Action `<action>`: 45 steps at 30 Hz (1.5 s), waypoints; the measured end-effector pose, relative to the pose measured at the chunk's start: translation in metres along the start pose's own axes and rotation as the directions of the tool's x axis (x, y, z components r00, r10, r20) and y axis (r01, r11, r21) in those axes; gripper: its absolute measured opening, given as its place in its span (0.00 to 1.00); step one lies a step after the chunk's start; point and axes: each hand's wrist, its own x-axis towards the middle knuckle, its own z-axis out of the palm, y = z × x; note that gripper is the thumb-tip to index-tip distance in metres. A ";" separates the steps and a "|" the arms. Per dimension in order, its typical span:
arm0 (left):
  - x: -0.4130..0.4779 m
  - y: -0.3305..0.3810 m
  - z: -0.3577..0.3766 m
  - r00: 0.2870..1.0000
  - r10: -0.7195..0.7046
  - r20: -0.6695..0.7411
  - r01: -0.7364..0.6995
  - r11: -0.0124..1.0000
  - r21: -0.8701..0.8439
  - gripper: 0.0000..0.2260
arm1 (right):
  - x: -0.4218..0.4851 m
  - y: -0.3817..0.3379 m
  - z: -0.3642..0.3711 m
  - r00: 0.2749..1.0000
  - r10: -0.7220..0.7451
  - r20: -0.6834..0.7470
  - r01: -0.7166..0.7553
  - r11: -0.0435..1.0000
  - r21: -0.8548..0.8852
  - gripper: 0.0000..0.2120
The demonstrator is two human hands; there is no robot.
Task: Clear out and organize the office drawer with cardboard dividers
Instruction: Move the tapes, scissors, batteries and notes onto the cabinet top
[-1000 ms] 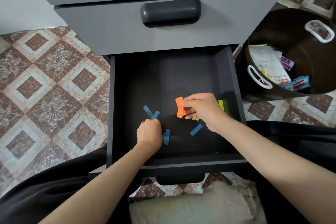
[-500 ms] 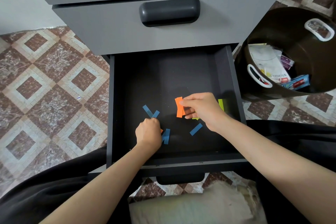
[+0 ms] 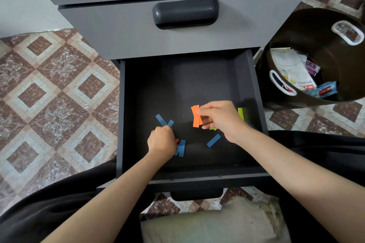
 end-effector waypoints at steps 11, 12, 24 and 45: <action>-0.007 0.025 -0.080 0.993 0.096 -0.063 -0.111 0.661 -0.742 0.04 | 0.002 -0.003 -0.004 1.000 -0.002 -0.021 0.003 0.999 0.047 0.04; -0.007 0.024 -0.082 0.994 0.086 -0.063 -0.104 0.642 -0.760 0.05 | 0.002 -0.004 -0.005 1.000 -0.008 -0.026 0.009 0.999 0.048 0.04; -0.011 0.023 -0.096 0.975 0.224 -0.008 -0.131 0.541 -0.831 0.01 | -0.002 -0.007 -0.006 0.999 -0.032 0.037 0.030 0.998 0.060 0.05; -0.006 0.023 -0.079 0.977 0.186 -0.107 -0.203 0.642 -0.739 0.05 | -0.007 -0.011 0.000 0.920 -0.349 0.181 0.392 0.843 -0.369 0.09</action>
